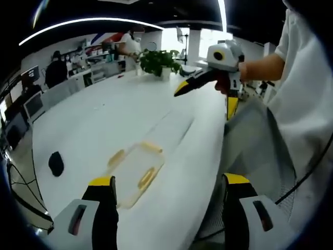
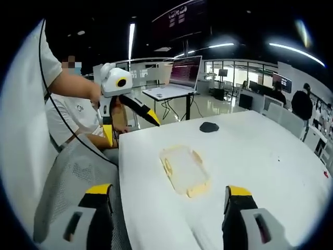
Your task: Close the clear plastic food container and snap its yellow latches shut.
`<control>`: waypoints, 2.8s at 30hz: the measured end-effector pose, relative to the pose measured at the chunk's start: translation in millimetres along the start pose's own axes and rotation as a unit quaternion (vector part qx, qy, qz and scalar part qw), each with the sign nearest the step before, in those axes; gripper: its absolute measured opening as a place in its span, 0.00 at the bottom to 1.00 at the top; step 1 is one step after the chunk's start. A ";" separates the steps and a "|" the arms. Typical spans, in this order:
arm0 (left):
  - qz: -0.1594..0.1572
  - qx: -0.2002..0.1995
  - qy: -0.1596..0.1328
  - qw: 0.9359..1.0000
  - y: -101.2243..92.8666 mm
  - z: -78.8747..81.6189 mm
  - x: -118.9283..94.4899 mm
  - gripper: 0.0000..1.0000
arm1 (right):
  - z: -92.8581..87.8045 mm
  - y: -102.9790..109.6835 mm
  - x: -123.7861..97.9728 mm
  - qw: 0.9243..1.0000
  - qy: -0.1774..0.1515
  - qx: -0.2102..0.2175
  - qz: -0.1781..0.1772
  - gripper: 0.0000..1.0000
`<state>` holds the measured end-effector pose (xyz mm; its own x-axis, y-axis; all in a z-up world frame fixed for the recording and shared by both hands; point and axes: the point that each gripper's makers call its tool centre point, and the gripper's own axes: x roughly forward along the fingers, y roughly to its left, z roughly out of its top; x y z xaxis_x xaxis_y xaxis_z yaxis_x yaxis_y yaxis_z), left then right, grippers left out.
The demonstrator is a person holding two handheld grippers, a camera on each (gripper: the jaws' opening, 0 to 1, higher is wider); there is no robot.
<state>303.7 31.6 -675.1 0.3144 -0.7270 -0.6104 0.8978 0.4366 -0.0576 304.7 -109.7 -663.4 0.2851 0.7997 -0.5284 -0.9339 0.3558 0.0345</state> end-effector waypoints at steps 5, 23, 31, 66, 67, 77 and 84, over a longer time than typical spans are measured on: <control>-0.008 0.022 0.023 0.999 8.0 -7.3 -2.8 0.82 | 1.0 -1.6 6.7 1.000 0.012 -0.021 0.006 0.85; -0.041 0.070 0.058 0.995 38.5 -11.5 -2.0 0.79 | -3.8 -18.6 25.1 0.998 0.045 -0.042 0.011 0.81; -0.051 0.103 0.084 0.990 49.9 -20.7 2.3 0.77 | -5.5 -26.2 29.7 0.997 0.055 -0.047 0.012 0.80; -0.091 0.151 0.140 0.974 89.2 -47.5 14.8 0.71 | -24.2 -43.6 61.0 0.993 0.098 -0.056 0.033 0.77; -0.090 0.154 0.144 0.973 91.3 -49.7 15.4 0.71 | -25.4 -44.2 62.1 0.993 0.101 -0.057 0.034 0.77; -0.098 0.161 0.147 0.971 99.5 -53.8 19.8 0.70 | -32.3 -51.1 69.3 0.991 0.114 -0.064 0.038 0.73; -0.103 0.164 0.155 0.969 105.1 -59.2 24.9 0.69 | -33.7 -64.2 74.3 0.989 0.126 -0.074 0.034 0.67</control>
<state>387.6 90.8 -743.1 0.0570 -0.5641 -0.8237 0.9973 0.0704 0.0208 378.5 -89.4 -733.4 0.1742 0.6669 -0.7245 -0.9759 0.2151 -0.0367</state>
